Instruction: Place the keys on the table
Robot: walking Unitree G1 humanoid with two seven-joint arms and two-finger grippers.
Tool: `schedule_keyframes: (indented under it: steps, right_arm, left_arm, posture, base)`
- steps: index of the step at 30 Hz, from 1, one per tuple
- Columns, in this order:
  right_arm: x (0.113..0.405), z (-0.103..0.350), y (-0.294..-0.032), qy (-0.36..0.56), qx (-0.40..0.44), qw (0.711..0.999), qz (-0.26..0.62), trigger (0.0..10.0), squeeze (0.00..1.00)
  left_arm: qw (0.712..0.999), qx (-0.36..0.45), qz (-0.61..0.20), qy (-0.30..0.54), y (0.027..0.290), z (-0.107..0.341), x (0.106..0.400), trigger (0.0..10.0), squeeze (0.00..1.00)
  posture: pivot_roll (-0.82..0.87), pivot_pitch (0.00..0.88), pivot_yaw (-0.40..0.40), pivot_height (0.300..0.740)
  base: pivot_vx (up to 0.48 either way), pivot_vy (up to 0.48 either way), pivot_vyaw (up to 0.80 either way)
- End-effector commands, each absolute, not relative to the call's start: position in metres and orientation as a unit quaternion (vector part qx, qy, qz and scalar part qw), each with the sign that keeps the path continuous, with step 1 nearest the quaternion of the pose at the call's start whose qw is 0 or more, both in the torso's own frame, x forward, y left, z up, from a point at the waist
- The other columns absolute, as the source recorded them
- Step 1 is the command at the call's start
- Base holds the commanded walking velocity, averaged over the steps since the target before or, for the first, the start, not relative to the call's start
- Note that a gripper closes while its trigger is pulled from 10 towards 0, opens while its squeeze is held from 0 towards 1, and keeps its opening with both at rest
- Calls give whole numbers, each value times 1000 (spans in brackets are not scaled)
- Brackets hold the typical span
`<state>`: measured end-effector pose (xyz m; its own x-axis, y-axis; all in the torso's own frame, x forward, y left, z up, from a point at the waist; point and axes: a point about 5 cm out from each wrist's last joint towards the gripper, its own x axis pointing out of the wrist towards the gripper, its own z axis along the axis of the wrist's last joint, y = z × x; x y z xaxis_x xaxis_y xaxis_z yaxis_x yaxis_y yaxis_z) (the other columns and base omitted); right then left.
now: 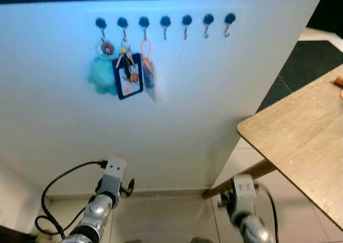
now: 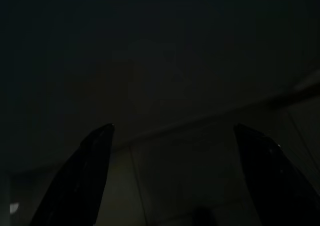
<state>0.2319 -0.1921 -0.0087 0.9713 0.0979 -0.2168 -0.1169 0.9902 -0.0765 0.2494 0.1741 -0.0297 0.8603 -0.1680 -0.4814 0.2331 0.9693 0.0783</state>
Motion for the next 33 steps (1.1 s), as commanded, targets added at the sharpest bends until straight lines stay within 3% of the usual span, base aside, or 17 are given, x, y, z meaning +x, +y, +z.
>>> schedule_keyframes:
  steps: [1, 5, 8, 11, 15, 16, 23, 24, 25, 26, 33]
  right_arm:
    - [249, 37, -197, -26, -66, 997, 38, 10000, 0]
    - [267, 90, -198, -146, -62, 987, 15, 10000, 0]
    - [270, 102, -197, -170, -60, 983, 14, 10000, 0]
    - [280, 151, -177, -264, -51, 961, 58, 10000, 0]
    - [283, 165, -167, -285, -46, 953, 88, 10000, 0]
    - [286, 173, -157, -280, -26, 952, 122, 10000, 1000]
    - [298, 178, -146, -254, 3, 954, 156, 10000, 1000]
    - [300, 179, -145, -251, 11, 954, 161, 10000, 925]
    - [300, 179, -145, -251, 11, 954, 161, 10000, 925]
    - [304, 180, -142, -245, 20, 955, 169, 10000, 0]
    - [323, 188, -123, -211, 39, 949, 231, 10000, 0]
  left_arm:
    - [977, 51, -115, 173, 180, -9, 261, 10000, 0]
    - [986, 40, -126, 98, 178, 14, 270, 10000, 0]
    - [988, 40, -128, 80, 178, 19, 272, 10000, 0]
    - [987, 31, -155, -13, 170, 50, 270, 10000, 0]
    - [981, 31, -181, -61, 161, 68, 264, 10000, 0]
    - [969, 40, -215, -116, 150, 92, 255, 10000, 0]
    - [954, 38, -236, -180, 134, 123, 249, 10000, 0]
    - [953, 39, -235, -187, 132, 127, 249, 10000, 0]
    - [953, 39, -235, -187, 132, 127, 249, 10000, 0]
    - [952, 40, -232, -195, 129, 131, 251, 10000, 0]
    - [954, 29, -223, -197, 121, 146, 258, 10000, 0]
  posture:
    - [13, 82, 34, 740]
    - [10, 88, 33, 740]
    - [10, 88, 33, 740]
    - [8, 93, 27, 740]
    - [10, 93, 21, 740]
    - [12, 95, 18, 740]
    - [14, 95, 16, 740]
    - [15, 95, 15, 740]
    - [15, 95, 15, 740]
    - [18, 95, 15, 740]
    - [20, 96, 10, 740]
  base:
    - [0, 0, 0]
    - [0, 0, 0]
    - [0, 0, 0]
    - [0, 0, 0]
    - [0, 0, 0]
    - [0, 0, 0]
    - [0, 0, 0]
    - [0, 0, 0]
    - [0, 0, 0]
    - [0, 0, 0]
    - [0, 0, 0]
